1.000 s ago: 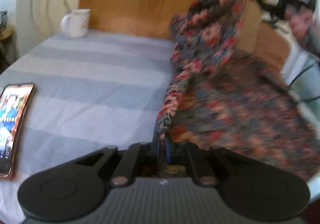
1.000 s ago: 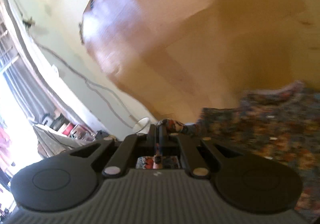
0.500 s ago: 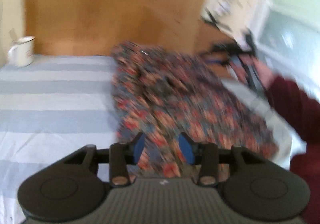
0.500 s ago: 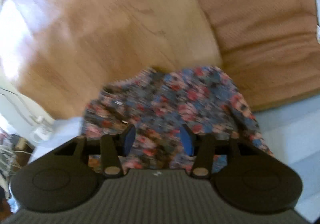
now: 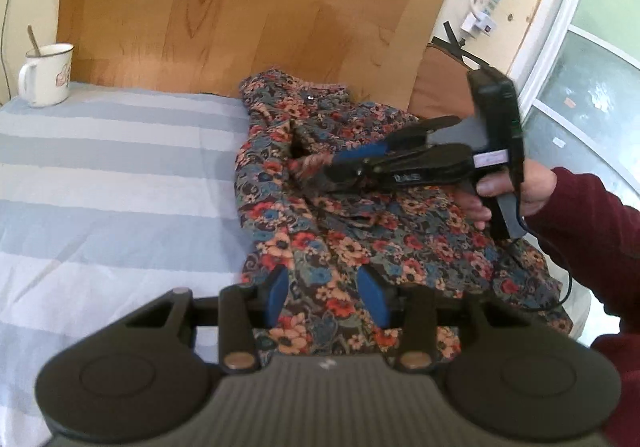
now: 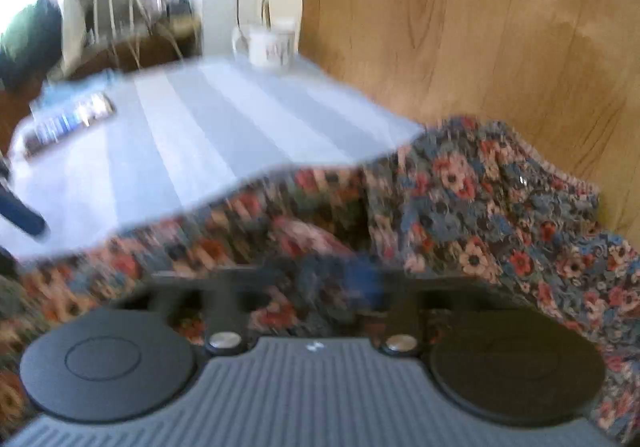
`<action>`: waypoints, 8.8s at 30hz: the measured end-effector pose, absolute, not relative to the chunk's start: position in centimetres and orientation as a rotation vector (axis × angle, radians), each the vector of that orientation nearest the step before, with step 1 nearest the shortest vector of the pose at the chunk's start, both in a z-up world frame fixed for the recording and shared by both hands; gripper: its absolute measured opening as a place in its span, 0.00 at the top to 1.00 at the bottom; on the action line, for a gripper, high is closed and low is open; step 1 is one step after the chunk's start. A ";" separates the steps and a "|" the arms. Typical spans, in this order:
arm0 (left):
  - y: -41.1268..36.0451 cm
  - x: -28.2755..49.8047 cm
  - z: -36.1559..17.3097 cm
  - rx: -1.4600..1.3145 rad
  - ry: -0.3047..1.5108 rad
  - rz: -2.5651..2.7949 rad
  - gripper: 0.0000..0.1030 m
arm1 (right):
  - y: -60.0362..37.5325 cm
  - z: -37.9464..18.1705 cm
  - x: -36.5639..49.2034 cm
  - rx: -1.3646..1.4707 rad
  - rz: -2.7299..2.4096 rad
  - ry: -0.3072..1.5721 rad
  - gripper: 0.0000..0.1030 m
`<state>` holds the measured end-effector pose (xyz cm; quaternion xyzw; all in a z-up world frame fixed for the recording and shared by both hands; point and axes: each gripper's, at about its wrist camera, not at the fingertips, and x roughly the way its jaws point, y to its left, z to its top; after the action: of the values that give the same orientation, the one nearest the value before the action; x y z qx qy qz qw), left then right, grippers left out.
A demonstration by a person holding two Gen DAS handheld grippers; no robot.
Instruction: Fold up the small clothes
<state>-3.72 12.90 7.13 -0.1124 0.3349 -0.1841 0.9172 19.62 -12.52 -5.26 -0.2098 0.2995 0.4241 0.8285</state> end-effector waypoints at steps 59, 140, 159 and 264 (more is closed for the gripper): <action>6.0 10.8 6.9 -0.061 0.632 -0.588 0.38 | -34.0 -3.2 21.1 0.350 0.662 0.829 0.69; 14.9 10.9 4.2 -0.599 0.670 -0.508 0.71 | -26.9 13.4 36.8 0.439 0.711 0.663 0.91; 18.4 14.7 5.8 -0.597 0.610 -0.437 0.59 | -21.0 4.5 40.8 0.534 0.831 0.919 0.89; 7.7 21.1 10.9 -0.445 0.826 -0.554 0.96 | -38.5 0.3 4.2 0.328 0.276 0.752 0.92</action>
<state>21.11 7.67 10.88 -0.2118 0.3928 -0.2636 0.8552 4.16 -38.50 0.35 0.1590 0.3644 0.1339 0.9077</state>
